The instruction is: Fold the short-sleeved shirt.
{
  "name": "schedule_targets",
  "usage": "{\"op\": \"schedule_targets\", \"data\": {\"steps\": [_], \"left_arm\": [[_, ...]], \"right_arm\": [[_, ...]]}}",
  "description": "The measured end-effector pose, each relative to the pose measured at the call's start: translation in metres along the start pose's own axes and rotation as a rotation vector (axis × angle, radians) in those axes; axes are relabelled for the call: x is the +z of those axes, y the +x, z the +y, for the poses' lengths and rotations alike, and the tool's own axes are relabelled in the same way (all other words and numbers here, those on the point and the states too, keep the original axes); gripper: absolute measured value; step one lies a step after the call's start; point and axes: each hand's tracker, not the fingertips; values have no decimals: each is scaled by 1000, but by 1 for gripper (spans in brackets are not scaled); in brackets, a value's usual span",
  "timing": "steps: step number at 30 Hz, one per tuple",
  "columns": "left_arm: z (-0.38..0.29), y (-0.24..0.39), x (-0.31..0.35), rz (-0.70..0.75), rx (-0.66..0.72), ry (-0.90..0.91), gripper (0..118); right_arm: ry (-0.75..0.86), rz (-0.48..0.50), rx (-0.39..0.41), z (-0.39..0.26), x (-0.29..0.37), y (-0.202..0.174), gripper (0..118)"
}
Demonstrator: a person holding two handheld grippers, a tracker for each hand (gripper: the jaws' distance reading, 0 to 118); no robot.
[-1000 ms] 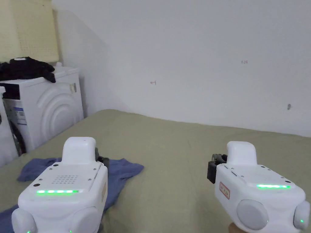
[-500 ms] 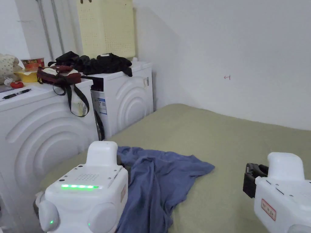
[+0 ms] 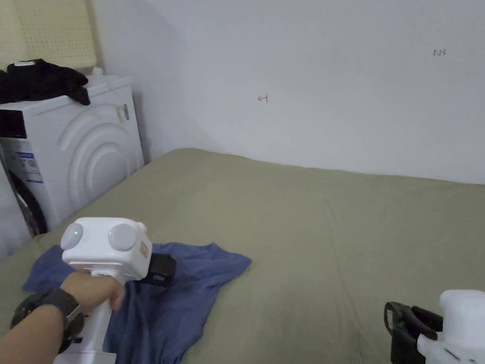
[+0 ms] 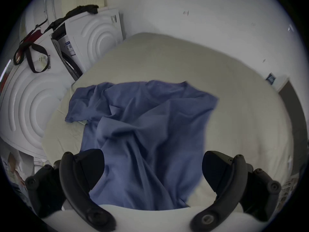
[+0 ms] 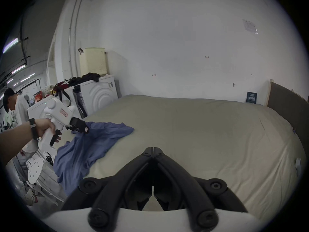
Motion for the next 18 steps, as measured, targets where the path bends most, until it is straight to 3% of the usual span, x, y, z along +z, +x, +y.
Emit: {"op": "schedule_targets", "data": {"steps": [5, 6, 7, 8, 9, 11, 18], "left_arm": [[-7, -2, -65, 29, 75, -157, 114], [-12, -3, -70, 10, 108, -174, 99], [-19, -4, -68, -31, 137, -157, 63], [-15, -12, -76, -75, 176, -122, 11], [-17, -12, -74, -52, 189, -90, 3], [-19, -10, -65, 9, 186, -11, 3], [-1, 24, -16, -154, 120, 146, 3]], "right_arm": [[-32, -16, -33, -9, -9, 20, 2], [-31, -17, -36, -10, -11, 20, 2], [-28, -19, -33, -12, -11, 19, 2], [-25, -16, -23, -13, -12, 18, 2], [-22, -12, -19, -14, -11, 17, 2], [-16, 0, -5, -16, -10, 12, 2], [4, 32, -26, -18, 8, 15, 2]]}}
